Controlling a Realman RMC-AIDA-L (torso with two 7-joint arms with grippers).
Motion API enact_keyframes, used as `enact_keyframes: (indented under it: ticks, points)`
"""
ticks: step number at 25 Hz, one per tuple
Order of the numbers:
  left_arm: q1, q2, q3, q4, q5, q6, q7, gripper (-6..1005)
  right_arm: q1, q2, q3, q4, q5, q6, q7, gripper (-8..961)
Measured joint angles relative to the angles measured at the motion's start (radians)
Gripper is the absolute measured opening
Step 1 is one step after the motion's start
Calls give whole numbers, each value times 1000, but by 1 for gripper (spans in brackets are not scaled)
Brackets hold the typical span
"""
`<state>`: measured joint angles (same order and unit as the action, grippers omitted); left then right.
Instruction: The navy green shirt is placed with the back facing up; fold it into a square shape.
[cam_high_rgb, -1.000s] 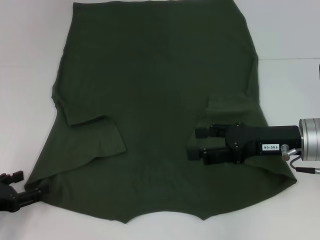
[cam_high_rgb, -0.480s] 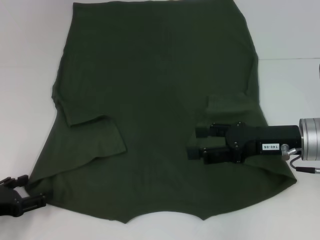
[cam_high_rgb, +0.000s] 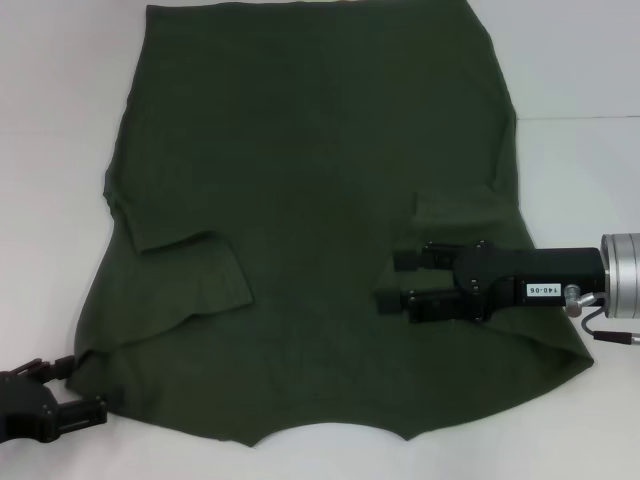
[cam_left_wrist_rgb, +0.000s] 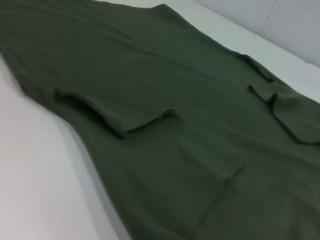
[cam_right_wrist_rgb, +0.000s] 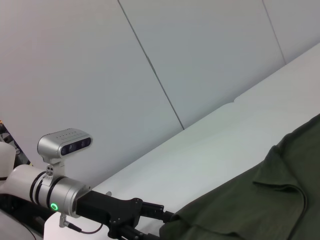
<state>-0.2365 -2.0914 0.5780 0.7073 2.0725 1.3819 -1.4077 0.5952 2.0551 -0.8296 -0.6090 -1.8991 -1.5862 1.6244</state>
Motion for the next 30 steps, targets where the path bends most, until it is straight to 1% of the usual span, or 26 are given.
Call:
enact_keyframes:
  ticks: [8,17,21,30]
  points:
    - [-8,1,0,0,0,26,-1,938,0,-1,0,0,0,-2,0,916]
    - [-24,-7,18,-6,0,37,-1,937,0,-1,0,0,0,-3,0,915]
    - [-27,-14,25,-3,0,37,-1,912,-1,-1,0,0,0,-4,-1,914]
    - [-28,-18,24,-2,0,28,-1,855,-4,-1,1,0,0,-4,-3,913]
